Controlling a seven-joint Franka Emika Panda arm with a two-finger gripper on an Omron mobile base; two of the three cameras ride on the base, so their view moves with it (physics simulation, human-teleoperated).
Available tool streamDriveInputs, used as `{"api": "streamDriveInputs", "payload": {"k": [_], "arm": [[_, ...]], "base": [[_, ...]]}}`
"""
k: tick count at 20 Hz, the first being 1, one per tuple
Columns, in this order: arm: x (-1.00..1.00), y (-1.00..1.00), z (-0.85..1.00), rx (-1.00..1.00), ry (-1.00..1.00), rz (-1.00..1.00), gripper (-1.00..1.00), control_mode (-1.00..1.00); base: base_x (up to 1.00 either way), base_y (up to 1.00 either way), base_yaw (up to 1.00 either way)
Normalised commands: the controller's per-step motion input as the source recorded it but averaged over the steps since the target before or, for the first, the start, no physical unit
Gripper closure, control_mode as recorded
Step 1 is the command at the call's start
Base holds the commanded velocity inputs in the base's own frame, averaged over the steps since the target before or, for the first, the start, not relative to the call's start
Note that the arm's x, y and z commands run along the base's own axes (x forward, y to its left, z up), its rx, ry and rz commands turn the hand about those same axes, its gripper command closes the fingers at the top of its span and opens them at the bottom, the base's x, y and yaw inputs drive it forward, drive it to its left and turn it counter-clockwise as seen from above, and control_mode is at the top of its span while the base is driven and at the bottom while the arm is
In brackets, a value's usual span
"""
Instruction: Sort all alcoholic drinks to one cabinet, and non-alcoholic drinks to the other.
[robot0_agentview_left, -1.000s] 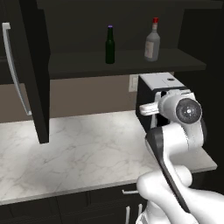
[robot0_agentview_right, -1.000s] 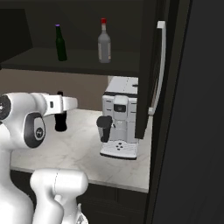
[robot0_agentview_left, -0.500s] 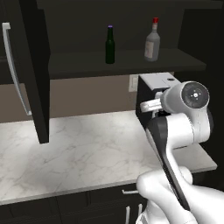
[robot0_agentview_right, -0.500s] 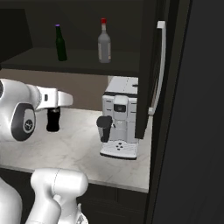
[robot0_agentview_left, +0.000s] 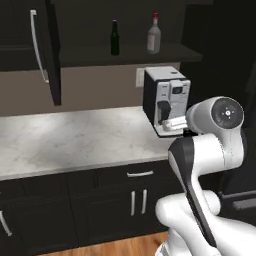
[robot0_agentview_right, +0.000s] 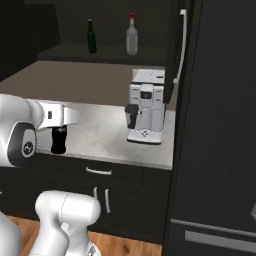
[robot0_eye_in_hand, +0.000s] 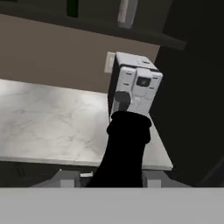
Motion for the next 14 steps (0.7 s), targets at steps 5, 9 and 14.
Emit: {"api": "streamDriveInputs", "payload": {"k": [5, 9, 14], "arm": [[0.0, 0.0, 0.0, 0.0, 0.0, 0.0, 1.0, 1.0], [0.0, 0.0, 0.0, 0.0, 0.0, 0.0, 1.0, 1.0], [0.0, 0.0, 0.0, 0.0, 0.0, 0.0, 1.0, 1.0]], "base": [[-1.0, -0.22, 0.0], [-0.57, -0.64, 0.0], [-0.32, -1.0, 0.0]]}}
